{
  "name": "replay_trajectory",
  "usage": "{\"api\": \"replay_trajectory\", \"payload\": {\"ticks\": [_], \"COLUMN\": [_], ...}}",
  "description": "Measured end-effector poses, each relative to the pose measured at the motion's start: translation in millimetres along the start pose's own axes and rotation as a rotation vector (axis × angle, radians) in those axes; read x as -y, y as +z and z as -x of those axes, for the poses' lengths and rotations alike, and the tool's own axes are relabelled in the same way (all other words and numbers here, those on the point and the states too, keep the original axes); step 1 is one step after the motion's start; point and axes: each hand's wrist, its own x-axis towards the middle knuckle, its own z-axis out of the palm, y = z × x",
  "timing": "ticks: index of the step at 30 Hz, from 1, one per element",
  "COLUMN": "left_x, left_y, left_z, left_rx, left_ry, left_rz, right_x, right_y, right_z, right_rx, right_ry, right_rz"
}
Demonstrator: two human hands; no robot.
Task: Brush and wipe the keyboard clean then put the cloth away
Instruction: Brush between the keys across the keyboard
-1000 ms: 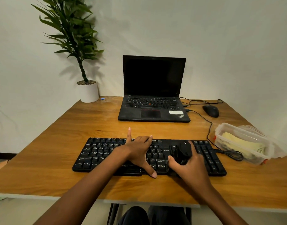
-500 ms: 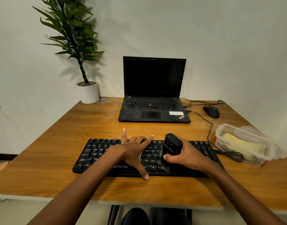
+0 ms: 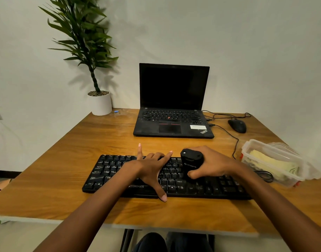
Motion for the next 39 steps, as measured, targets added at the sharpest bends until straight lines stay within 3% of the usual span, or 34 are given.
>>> {"api": "replay_trajectory", "payload": {"ticks": [10, 18, 28, 31, 34, 37, 39], "left_x": [-2, -1, 0, -1, 1, 0, -1], "left_y": [-1, 0, 1, 2, 4, 4, 3], "left_z": [2, 3, 2, 2, 2, 2, 1], "left_rx": [0.003, -0.001, -0.007, -0.014, -0.021, -0.026, -0.026], "left_ry": [-0.011, -0.007, -0.004, -0.008, -0.005, -0.008, -0.009], "left_rz": [0.011, 0.011, 0.04, 0.027, 0.038, 0.028, 0.025], "right_x": [5, -6, -1, -2, 0, 1, 3], "right_y": [0, 23, 21, 23, 28, 35, 42], "right_z": [-12, -10, -18, -18, -14, -10, -3], "right_rx": [0.017, -0.15, -0.084, -0.22, -0.192, -0.392, -0.406], "right_ry": [0.014, -0.049, 0.07, 0.098, 0.154, 0.177, 0.178], "right_rz": [0.032, -0.087, -0.1, -0.108, -0.137, -0.146, -0.161]}}
